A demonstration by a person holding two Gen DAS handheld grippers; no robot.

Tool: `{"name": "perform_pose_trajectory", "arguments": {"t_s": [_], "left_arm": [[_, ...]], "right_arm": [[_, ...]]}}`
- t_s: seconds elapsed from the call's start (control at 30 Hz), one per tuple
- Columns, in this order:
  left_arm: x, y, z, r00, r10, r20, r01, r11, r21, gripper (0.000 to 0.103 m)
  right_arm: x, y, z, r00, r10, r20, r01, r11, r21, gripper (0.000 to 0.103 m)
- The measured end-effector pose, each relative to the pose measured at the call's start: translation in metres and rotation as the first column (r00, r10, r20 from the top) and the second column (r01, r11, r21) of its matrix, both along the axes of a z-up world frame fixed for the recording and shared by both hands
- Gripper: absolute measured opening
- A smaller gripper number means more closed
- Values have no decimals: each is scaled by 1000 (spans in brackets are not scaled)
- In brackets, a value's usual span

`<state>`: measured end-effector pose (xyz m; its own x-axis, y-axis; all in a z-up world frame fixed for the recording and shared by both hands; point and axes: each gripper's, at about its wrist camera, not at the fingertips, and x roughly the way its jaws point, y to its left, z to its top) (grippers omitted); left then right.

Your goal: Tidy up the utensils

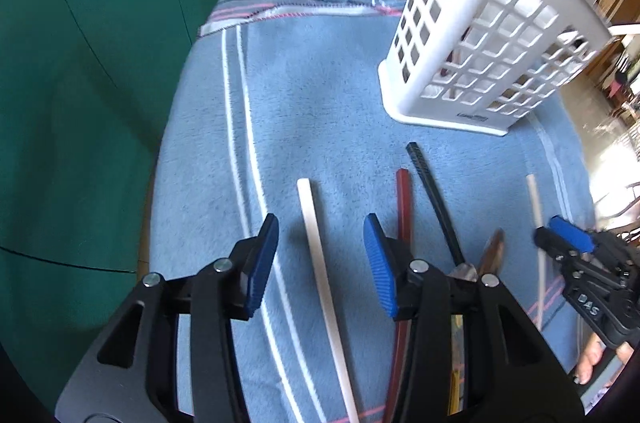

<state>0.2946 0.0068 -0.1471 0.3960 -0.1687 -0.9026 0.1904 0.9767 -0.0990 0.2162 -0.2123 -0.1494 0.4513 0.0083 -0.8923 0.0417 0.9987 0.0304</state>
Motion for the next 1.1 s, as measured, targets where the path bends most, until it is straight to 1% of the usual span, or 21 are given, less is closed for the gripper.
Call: {"name": "perform_pose_trajectory", "arguments": {"t_s": [0.03,0.1,0.17,0.3,0.53,0.57,0.63,0.7,0.73,0.87,0.97,1.03,1.1], "left_arm": [[4,-2,-3,1000,-1,-8,1,1000,11,44],[11,-7,-7,1000,-3,-27,4,999,40,45],[15,-12,-10,999,-12,-33,15,997,71,47],[13,-16,-12,999,-26,-32,29,994,105,50],[14,-17,-14,999,-25,-31,29,993,118,50],[12,-18,-14,999,-25,-28,28,993,115,48],[10,-17,-13,1000,-21,-20,23,994,109,36],[9,-15,-11,1000,-15,-21,17,996,92,13],[8,-14,-11,1000,-16,-23,18,997,81,9],[4,-13,-11,1000,-9,-24,10,999,40,6],[-1,-15,-7,1000,-3,-19,4,1000,12,6],[-7,-16,2,1000,-8,3,8,1000,-5,6],[-15,-18,17,999,-13,41,14,1000,-25,6]], "right_arm": [[2,0,0,1000,0,-6,0,1000,-1,32],[11,-3,-4,999,-1,-37,1,1000,0,35],[17,-4,-6,999,-5,-50,4,1000,-12,39],[25,-3,-6,998,0,-70,-2,1000,-27,40],[32,-1,-5,997,2,-72,-3,1000,-23,40],[35,0,-4,998,0,-69,-2,1000,-22,39],[36,0,-3,998,-6,-57,5,1000,-18,31],[37,-1,-1,999,-4,-53,4,1000,-8,12],[36,-1,-1,999,-2,-51,2,1000,0,10],[32,0,1,999,6,-41,-4,999,36,7],[21,3,9,1000,10,-7,-10,999,51,7],[14,4,21,1000,13,28,-14,998,61,6],[5,5,36,997,18,69,-22,998,66,6]]}}
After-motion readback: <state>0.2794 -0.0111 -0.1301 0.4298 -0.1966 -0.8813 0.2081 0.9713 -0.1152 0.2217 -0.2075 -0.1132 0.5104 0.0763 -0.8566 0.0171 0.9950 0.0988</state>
